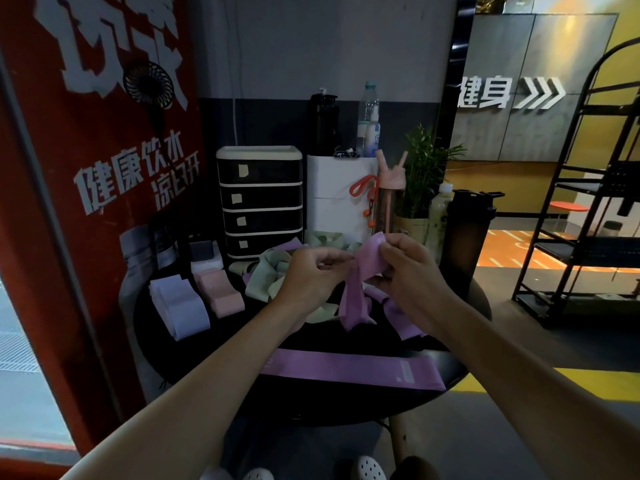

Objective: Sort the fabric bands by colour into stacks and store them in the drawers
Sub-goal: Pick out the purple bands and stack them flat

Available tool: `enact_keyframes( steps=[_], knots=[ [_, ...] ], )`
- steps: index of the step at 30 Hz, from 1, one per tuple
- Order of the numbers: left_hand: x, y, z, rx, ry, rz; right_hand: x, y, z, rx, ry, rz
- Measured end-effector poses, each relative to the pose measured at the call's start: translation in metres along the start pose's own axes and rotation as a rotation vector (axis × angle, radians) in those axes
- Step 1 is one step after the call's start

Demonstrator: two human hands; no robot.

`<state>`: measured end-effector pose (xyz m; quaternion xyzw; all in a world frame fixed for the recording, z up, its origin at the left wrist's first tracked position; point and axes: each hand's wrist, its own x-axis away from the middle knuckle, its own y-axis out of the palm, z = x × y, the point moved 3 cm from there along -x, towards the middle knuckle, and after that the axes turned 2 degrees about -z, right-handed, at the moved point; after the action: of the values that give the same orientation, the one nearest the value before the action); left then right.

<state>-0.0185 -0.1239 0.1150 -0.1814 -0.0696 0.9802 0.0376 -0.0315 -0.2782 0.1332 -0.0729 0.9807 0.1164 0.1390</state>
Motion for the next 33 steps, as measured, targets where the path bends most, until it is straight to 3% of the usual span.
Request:
enact_keyframes(
  steps=[7, 12, 18, 24, 27, 33],
  knots=[
    [0.0, 0.003, 0.005, 0.03, -0.027, -0.027, -0.001, -0.006, -0.006, -0.031, -0.004, 0.003],
    [-0.011, -0.002, 0.03, 0.08, 0.067, 0.046, -0.013, -0.02, -0.009, 0.335, -0.076, 0.2],
    [-0.019, 0.0, 0.052, -0.031, 0.145, 0.009, -0.013, -0.01, -0.022, 0.418, -0.195, 0.106],
    [-0.019, 0.002, 0.042, 0.017, 0.138, 0.021, -0.015, -0.005, -0.017, 0.726, -0.316, 0.098],
    [-0.021, -0.001, 0.014, -0.167, 0.105, -0.025, -0.013, -0.016, -0.015, 0.691, -0.284, 0.144],
    [-0.016, -0.008, -0.079, -0.728, -0.088, -0.357, -0.006, -0.041, -0.01, 0.759, -0.249, 0.222]
  ],
)
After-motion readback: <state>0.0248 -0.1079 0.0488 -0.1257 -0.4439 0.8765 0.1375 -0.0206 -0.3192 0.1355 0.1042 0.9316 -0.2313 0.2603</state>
